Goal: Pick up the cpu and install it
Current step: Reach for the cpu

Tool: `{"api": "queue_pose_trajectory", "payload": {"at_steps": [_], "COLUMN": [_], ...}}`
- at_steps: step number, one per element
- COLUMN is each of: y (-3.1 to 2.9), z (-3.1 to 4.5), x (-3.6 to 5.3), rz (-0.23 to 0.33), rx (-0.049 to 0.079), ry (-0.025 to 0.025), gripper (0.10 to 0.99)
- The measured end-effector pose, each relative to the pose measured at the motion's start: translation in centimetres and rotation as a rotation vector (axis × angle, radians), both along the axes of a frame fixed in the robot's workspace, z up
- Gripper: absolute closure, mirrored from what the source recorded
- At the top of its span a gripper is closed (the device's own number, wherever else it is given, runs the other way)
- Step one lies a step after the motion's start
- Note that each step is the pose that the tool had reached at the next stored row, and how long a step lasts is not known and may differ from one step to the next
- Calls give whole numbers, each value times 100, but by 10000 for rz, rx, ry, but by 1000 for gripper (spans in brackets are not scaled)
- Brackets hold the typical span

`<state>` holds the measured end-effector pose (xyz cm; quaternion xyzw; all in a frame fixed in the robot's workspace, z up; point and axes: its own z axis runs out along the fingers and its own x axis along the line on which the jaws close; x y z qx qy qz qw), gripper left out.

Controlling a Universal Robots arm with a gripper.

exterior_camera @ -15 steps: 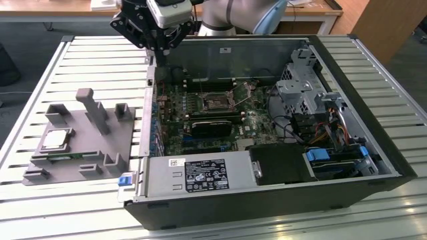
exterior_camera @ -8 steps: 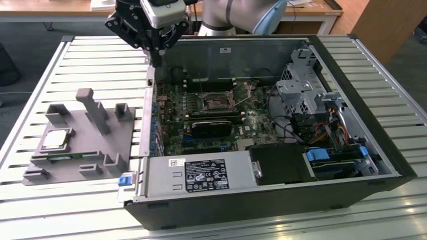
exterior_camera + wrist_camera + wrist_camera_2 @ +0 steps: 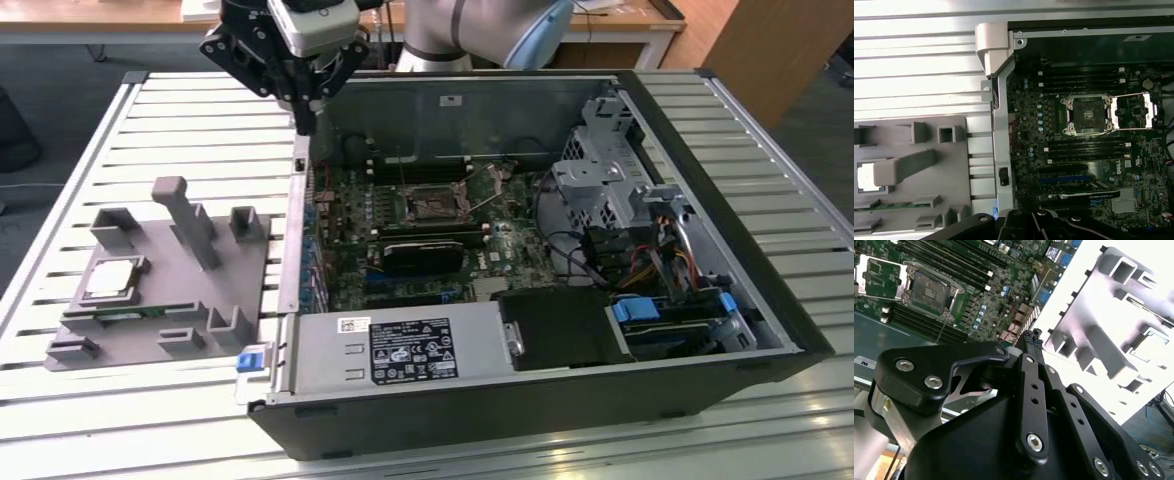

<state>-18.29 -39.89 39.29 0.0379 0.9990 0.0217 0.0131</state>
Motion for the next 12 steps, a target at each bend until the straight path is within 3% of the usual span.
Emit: {"api": "queue_pose_trajectory", "payload": {"at_steps": [12], "y": [0], "z": [0], "x": [-112], "rz": [1], "rx": [0], "ry": [1], "gripper": [980]}}
